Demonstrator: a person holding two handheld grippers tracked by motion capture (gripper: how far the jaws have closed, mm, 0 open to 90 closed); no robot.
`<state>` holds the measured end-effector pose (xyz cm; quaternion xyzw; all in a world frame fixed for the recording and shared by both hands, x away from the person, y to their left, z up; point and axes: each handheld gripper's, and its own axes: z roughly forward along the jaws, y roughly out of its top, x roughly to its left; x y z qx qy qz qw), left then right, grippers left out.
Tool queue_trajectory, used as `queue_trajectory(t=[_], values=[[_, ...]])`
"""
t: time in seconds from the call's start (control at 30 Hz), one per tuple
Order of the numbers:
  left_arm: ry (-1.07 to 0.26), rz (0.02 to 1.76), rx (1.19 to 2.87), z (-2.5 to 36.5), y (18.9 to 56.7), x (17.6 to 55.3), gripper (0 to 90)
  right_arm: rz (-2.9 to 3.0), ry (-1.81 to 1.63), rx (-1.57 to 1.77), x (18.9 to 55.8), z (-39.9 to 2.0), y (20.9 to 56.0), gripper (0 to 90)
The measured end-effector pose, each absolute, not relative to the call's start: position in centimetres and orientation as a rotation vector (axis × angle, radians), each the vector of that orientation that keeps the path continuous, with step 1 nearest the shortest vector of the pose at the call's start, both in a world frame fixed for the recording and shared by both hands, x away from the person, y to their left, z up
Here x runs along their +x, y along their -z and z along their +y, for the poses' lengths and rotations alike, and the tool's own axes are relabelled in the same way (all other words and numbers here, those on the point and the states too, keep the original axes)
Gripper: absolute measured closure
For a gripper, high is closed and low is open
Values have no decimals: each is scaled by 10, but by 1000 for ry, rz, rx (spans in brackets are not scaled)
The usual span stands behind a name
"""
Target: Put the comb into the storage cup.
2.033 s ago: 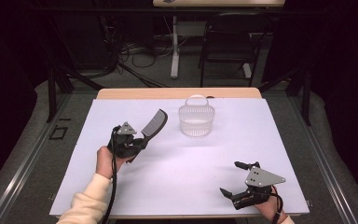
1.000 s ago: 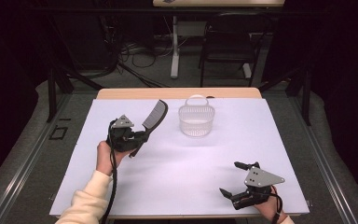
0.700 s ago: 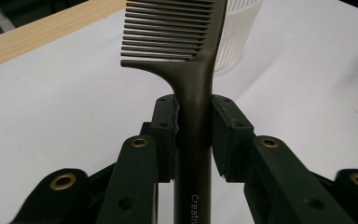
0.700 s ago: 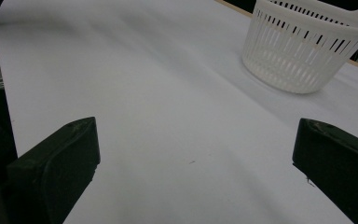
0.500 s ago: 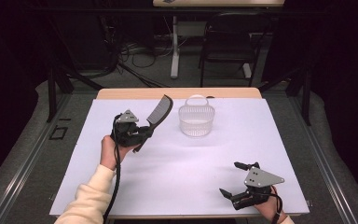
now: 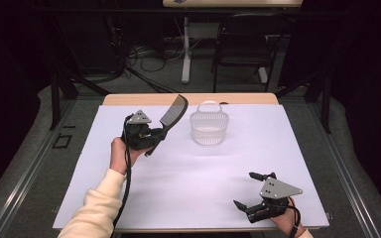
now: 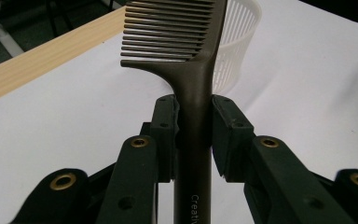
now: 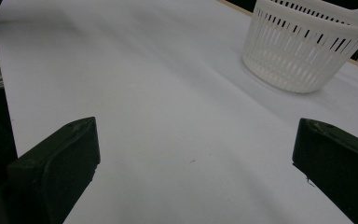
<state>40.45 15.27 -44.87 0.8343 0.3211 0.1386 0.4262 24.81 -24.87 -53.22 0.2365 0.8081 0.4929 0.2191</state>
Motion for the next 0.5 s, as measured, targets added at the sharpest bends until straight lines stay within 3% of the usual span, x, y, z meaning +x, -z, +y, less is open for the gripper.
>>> queue_trajectory(t=[0.5], values=[[-352,799,2089,147,440,413,722,2234,-1366,659,248,-249,532,0]])
